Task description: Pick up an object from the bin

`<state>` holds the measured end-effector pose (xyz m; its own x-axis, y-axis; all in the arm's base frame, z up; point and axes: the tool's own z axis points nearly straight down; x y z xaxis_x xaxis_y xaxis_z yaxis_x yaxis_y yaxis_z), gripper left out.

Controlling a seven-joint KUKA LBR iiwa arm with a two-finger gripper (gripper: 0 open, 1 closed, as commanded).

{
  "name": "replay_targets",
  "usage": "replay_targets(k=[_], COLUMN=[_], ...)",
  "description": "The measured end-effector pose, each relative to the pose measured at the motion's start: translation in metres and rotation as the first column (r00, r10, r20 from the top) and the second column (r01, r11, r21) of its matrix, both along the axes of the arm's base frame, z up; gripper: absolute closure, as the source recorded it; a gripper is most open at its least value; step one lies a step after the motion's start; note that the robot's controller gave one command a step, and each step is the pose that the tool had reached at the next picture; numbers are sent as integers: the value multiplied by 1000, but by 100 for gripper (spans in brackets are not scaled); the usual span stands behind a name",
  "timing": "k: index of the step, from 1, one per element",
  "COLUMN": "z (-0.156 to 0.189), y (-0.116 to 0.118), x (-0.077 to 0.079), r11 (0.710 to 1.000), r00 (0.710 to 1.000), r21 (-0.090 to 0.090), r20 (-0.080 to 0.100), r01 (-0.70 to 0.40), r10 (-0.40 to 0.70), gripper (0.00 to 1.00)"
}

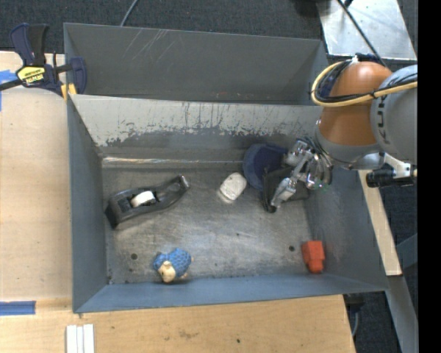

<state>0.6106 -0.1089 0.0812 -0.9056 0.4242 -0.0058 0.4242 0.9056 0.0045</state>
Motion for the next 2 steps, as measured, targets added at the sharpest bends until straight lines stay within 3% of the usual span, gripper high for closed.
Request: replay_targets(k=[1,2], z=[1,145], y=[-2,15], x=[3,-3], r11=[1000,999], r00=[1000,999], r21=[-6,-4], r20=[17,6], r01=[3,-48], r10=[-3,48], gripper=[100,100])
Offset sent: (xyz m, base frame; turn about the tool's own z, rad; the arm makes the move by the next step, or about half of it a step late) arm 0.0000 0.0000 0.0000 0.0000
